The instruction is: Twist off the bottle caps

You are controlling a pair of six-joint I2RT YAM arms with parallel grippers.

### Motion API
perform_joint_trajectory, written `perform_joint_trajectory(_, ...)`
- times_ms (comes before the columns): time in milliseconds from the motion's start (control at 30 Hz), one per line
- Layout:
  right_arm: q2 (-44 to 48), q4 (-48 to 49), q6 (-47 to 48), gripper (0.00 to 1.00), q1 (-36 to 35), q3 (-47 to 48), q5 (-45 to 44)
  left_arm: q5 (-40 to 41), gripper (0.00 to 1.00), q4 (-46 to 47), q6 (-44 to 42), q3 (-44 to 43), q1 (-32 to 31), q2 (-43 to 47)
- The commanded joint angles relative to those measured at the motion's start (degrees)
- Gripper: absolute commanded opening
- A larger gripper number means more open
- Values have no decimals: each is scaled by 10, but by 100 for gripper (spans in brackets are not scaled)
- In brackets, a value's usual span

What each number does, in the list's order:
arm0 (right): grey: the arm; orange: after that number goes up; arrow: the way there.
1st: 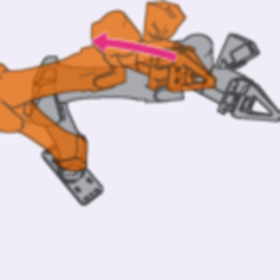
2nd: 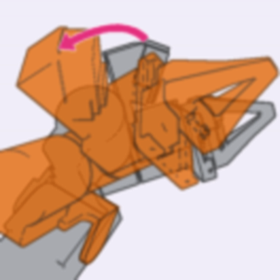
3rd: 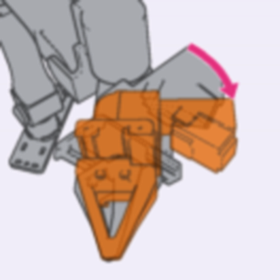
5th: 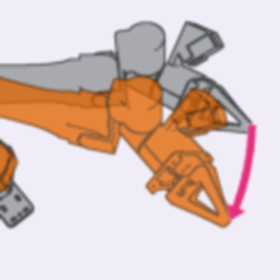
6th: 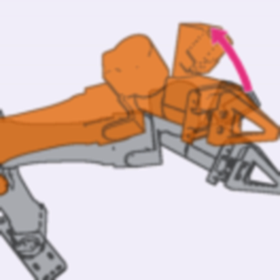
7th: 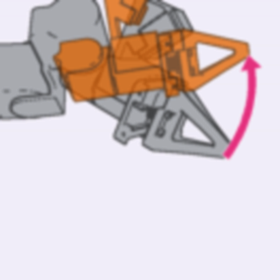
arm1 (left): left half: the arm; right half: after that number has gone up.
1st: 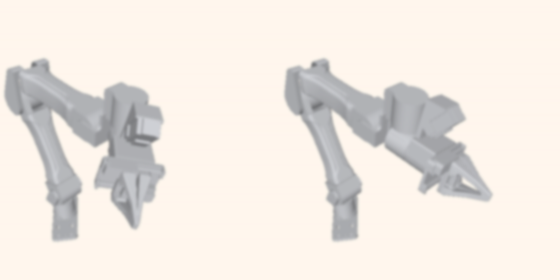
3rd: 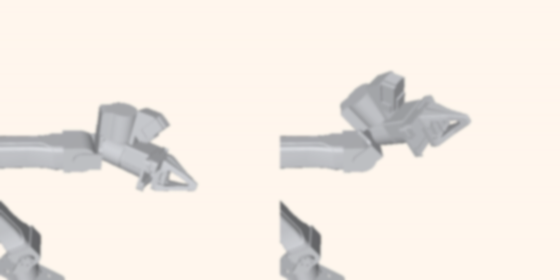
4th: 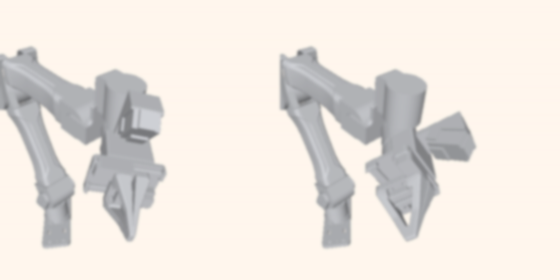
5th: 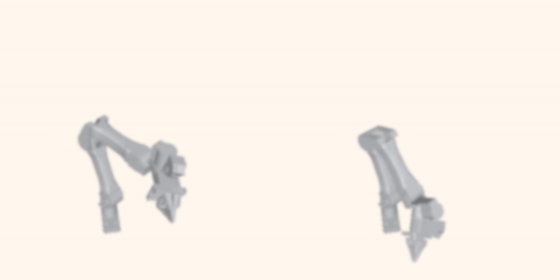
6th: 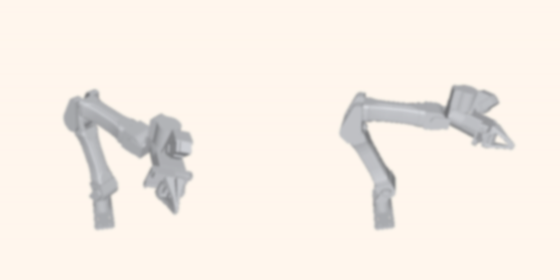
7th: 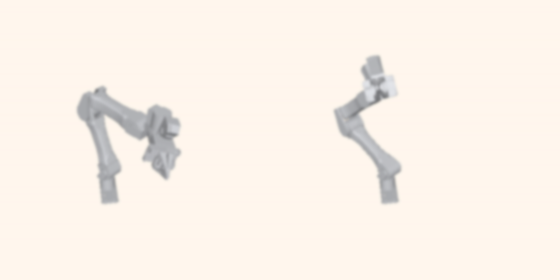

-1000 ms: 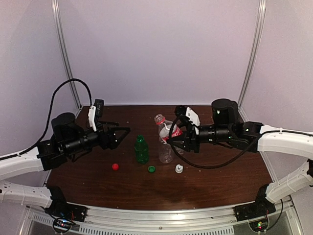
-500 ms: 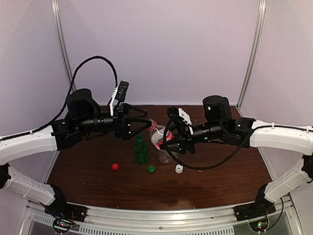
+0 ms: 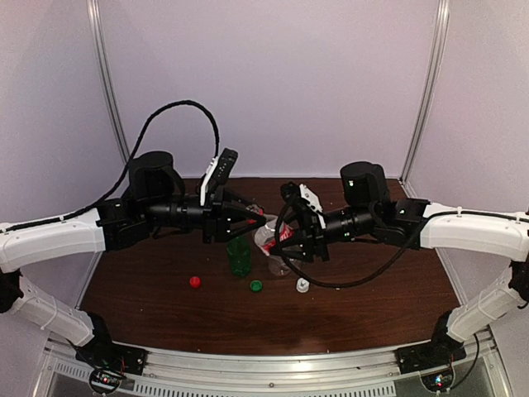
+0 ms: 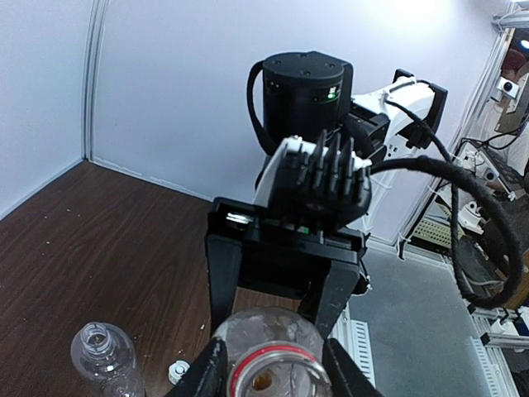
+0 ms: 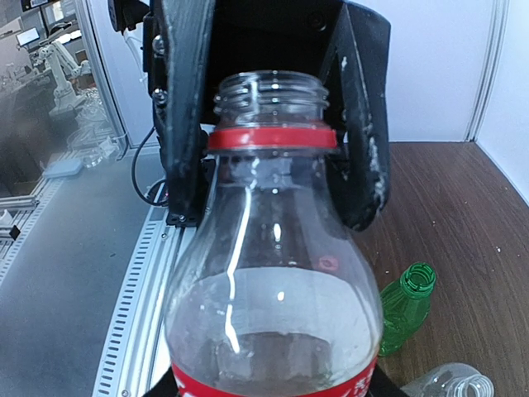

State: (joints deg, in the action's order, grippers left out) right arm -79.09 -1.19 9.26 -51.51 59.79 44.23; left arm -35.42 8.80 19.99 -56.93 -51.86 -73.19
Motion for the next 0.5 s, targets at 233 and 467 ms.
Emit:
perform_joint_trajectory(233, 0, -2, 3, 50, -3, 13, -5, 5, 13, 15, -16, -17, -3, 2)
perform_joint_trajectory(467, 9, -3, -1, 69, -3, 5, -24, 59, 0, 9, -15, -8, -3, 16)
